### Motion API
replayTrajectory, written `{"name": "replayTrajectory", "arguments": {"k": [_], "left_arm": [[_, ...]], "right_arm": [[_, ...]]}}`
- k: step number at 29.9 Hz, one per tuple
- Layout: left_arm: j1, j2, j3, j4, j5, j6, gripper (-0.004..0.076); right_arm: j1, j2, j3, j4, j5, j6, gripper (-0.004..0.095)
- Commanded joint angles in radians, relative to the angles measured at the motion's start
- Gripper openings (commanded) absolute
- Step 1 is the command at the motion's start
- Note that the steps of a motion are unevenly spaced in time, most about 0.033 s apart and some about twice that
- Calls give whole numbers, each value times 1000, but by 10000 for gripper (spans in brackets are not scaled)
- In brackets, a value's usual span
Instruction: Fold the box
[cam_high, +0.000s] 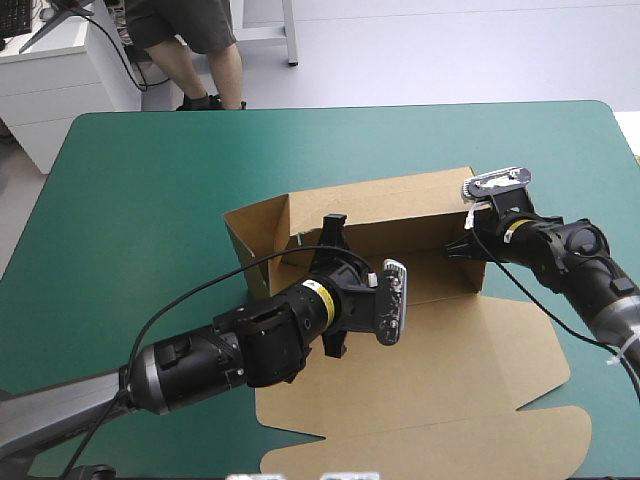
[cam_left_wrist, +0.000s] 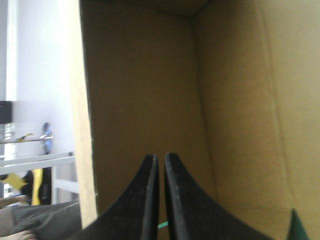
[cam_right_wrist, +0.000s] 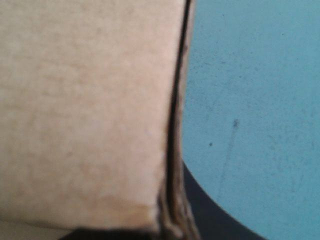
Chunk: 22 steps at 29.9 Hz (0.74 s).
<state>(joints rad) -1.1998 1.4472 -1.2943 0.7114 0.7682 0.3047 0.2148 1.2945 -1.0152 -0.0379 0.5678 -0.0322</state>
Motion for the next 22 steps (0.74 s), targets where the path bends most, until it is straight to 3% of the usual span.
{"name": "replayTrajectory", "arguments": {"k": [1, 6, 11, 22], "left_arm": [[-5, -40, -143, -195, 52, 128, 20], [48, -40, -292, -392, 159, 222, 20], [244, -44, -441, -619, 286, 285, 18], [719, -152, -512, -685, 381, -3, -9]], "right_arm": [[-2, -24, -35, 6, -58, 8, -19], [-2, -24, -35, 6, -56, 8, -19], [-2, -24, -35, 6, -47, 8, -19], [-2, -24, -35, 6, -26, 8, -19]]}}
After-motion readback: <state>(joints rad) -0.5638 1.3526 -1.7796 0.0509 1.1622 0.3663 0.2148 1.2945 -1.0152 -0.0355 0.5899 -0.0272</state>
